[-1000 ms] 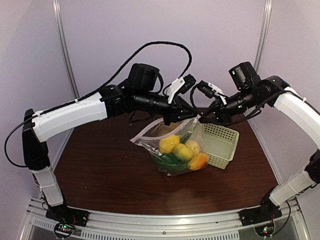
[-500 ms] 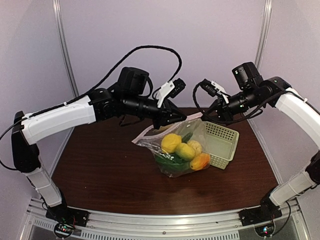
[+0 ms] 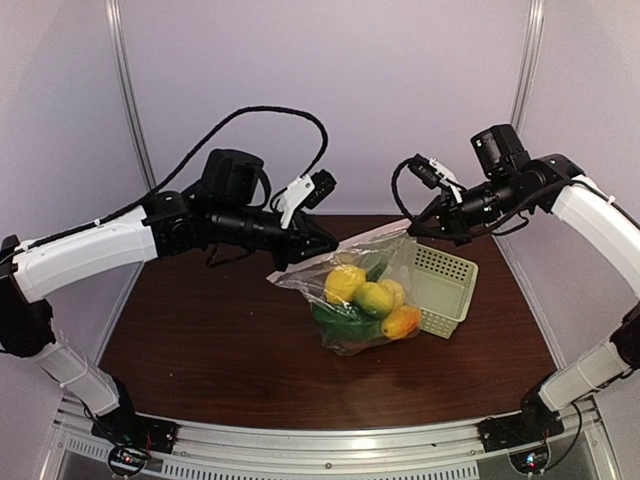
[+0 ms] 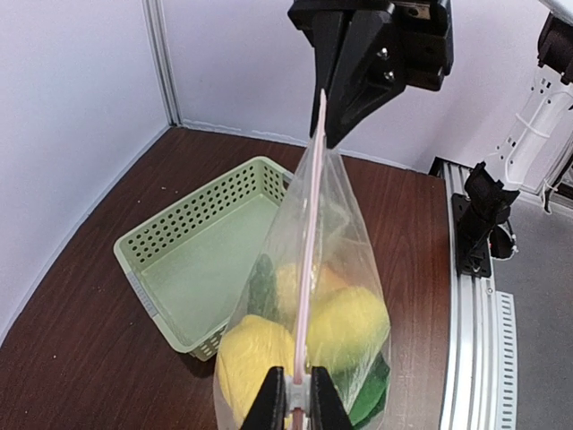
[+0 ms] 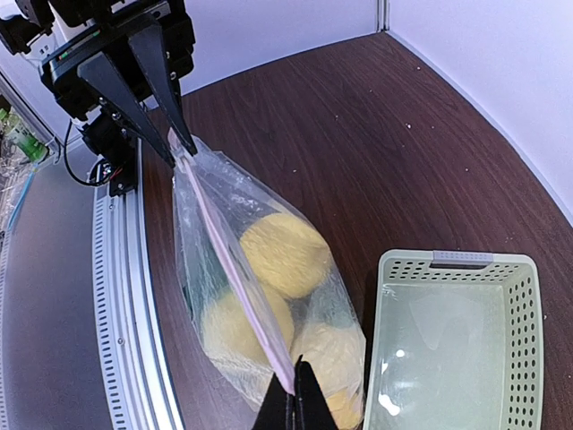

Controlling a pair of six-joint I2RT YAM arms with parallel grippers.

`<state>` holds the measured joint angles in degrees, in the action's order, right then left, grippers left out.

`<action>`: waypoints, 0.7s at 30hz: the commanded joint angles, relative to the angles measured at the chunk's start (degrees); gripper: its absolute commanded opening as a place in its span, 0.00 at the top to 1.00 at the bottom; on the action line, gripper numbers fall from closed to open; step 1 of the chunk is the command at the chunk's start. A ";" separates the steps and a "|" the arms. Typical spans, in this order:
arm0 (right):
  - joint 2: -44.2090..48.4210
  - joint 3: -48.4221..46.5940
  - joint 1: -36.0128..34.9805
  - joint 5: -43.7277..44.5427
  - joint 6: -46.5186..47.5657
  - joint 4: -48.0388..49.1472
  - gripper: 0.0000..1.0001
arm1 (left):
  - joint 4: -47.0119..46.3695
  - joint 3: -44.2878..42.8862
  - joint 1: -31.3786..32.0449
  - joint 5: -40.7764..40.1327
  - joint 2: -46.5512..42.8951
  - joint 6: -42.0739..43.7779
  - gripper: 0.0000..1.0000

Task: Place the food in the zip-top bag and seal the zipper
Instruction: Zip the zipper of the food storage bag.

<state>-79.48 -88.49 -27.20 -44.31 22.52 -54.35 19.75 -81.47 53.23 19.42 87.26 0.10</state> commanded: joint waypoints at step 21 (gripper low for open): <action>0.47 0.51 5.79 2.29 -0.19 2.07 1.00 | 4.33 14.26 -4.16 -9.07 -12.79 0.08 1.00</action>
<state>-79.50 -87.83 -23.31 -44.53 22.52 -54.15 20.08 -69.38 50.43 13.93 76.84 0.08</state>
